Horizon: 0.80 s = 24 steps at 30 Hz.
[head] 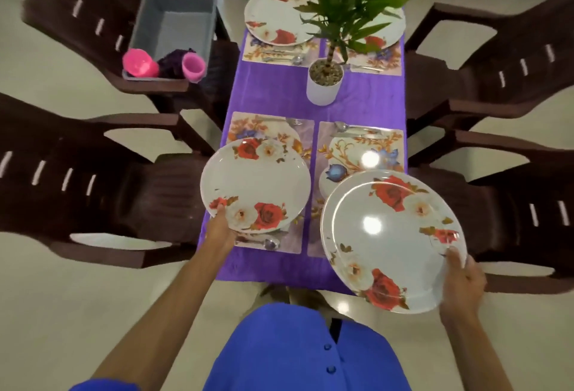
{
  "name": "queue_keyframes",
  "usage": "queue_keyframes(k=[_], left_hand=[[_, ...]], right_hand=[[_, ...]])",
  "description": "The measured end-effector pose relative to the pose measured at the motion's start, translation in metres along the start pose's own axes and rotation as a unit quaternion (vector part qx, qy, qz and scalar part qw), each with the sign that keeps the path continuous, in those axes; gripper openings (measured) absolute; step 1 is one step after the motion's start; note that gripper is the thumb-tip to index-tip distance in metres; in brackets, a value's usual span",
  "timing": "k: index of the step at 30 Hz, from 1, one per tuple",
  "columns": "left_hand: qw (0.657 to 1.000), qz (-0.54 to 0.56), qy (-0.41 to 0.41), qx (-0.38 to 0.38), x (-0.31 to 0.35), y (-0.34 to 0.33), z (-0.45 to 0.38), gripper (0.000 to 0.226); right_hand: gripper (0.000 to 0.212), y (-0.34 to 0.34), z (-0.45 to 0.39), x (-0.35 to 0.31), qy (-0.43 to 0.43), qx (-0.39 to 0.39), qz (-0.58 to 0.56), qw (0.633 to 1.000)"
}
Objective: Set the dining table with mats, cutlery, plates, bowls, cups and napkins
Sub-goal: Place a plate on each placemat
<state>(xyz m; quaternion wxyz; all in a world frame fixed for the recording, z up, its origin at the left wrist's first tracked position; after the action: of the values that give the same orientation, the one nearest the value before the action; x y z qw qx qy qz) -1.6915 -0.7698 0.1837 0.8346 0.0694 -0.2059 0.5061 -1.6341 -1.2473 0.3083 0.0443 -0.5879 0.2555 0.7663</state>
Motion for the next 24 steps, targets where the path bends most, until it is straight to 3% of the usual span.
queue_keyframes(k=[5, 12, 17, 20, 24], left_hand=[[0.999, -0.006, 0.034, -0.038, 0.019, -0.022, -0.021, 0.042], [0.995, -0.031, 0.091, -0.035, 0.020, -0.030, -0.028, 0.045], [0.980, -0.166, 0.106, -0.013, 0.011, -0.012, -0.041, 0.041], [0.953, -0.288, 0.090, 0.020, 0.020, -0.007, -0.050, 0.035], [0.941, -0.325, 0.047, 0.077, 0.036, -0.008, -0.043, 0.032]], right_hand=[[0.034, -0.028, 0.018, -0.005, -0.013, 0.023, 0.003, 1.000], [0.035, -0.053, 0.042, -0.007, -0.016, 0.061, 0.004, 0.998], [0.032, -0.058, 0.053, -0.014, -0.014, 0.074, 0.014, 0.997], [0.031, -0.059, 0.058, -0.018, -0.006, 0.082, 0.013, 0.997], [0.033, -0.056, 0.057, -0.018, 0.005, 0.085, 0.033, 0.996]])
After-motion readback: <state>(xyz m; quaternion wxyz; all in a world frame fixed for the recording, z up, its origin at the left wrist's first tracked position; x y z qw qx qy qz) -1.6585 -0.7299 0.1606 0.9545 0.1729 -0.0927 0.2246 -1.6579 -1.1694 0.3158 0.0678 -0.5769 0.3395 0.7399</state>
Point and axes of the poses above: each hand's wrist, its own z-axis away from the middle knuckle, its own y-axis out of the back of the hand, x = y × z, the point moved 2 cm from there along -z, towards the middle knuckle, and after that the axes turned 13 degrees about y, right-handed, at the moved point
